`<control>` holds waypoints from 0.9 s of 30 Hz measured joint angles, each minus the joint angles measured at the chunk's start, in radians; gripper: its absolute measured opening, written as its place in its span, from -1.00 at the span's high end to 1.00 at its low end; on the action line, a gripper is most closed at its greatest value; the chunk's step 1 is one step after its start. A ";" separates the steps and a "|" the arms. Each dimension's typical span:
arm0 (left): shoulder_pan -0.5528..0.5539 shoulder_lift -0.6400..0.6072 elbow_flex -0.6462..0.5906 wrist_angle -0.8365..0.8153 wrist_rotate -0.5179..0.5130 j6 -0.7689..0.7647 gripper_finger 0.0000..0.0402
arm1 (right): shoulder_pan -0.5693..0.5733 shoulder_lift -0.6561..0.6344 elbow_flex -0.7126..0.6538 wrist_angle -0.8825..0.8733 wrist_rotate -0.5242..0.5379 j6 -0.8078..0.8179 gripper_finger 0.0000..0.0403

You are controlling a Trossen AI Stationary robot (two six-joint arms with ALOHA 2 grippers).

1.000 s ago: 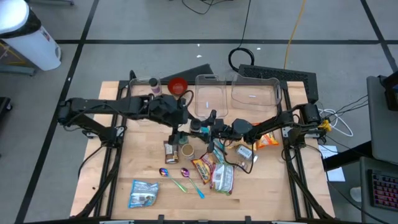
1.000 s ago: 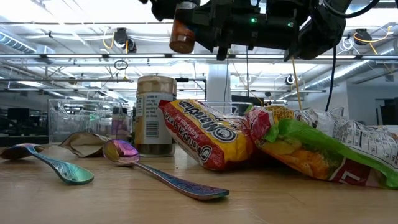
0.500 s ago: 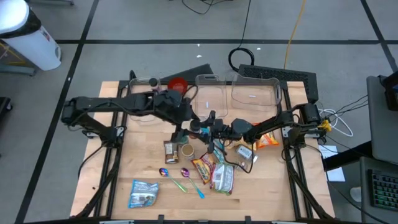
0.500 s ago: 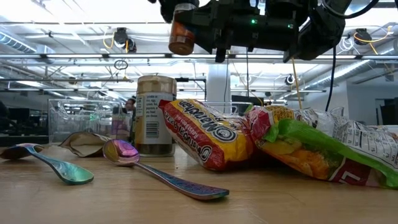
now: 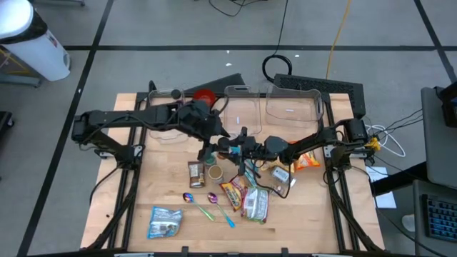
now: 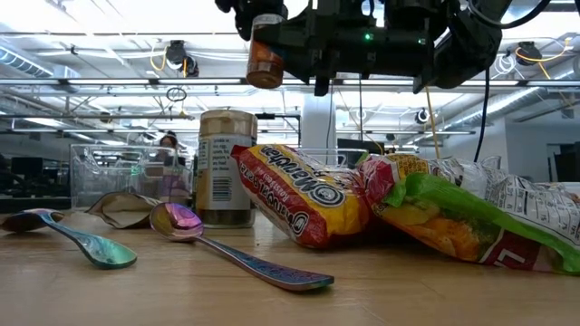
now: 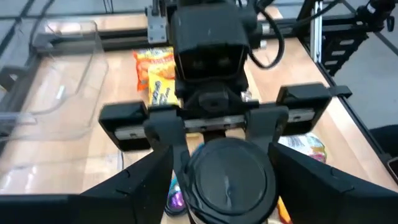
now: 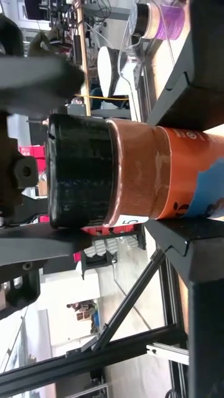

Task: Pick & Place Food Item
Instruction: Put the orange seasoning bottle into the left transparent bin

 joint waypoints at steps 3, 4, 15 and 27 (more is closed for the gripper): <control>0.000 0.007 0.000 -0.004 0.004 -0.007 -0.21 | 0.000 0.000 0.000 0.000 0.000 0.000 0.16; 0.001 0.007 0.000 -0.008 0.004 -0.011 -0.19 | 0.000 0.000 0.000 0.000 0.000 -0.001 0.16; 0.002 0.007 0.000 -0.031 -0.003 0.007 -0.12 | 0.000 0.001 0.000 -0.001 0.001 -0.002 0.16; 0.001 0.008 0.000 -0.052 -0.031 0.059 -0.05 | 0.000 0.001 0.000 -0.009 0.001 -0.016 0.14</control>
